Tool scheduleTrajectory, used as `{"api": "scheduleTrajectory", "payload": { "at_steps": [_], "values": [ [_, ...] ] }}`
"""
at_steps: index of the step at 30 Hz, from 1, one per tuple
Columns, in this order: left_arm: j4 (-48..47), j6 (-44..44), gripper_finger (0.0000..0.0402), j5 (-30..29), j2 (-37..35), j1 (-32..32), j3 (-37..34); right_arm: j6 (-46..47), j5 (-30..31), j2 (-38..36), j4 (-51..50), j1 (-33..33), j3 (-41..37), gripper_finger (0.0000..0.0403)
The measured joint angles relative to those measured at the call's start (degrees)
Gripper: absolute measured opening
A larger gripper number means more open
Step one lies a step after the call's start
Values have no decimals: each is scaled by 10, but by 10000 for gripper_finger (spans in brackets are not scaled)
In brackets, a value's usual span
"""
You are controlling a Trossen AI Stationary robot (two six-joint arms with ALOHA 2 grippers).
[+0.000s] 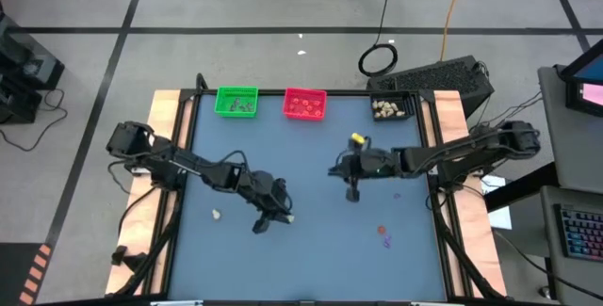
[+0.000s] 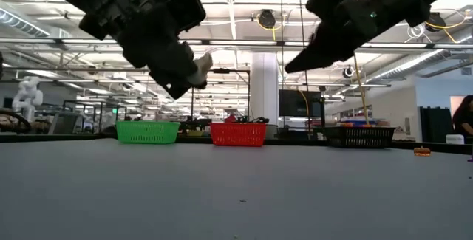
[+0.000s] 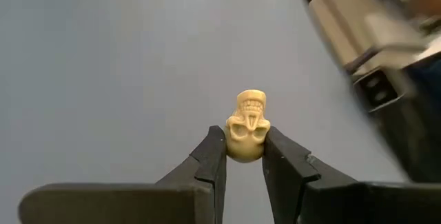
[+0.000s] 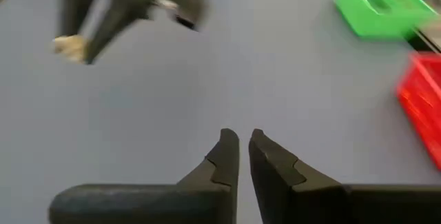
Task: Sort Halloween decoration
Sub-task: Put the white skull toy into the black bin
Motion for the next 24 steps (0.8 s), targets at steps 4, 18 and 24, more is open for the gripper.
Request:
{"api": "scheduleTrajectory", "payload": {
  "at_steps": [4,18,24],
  "values": [
    [25,-25,74,34,0,17,0,-48,0,46,103,50,0,53],
    [58,-47,74,54,0,37,0,-83,-2,189,106,106,129,152],
    [63,-47,73,61,0,36,0,-92,-70,220,72,106,178,157]
  ]
}}
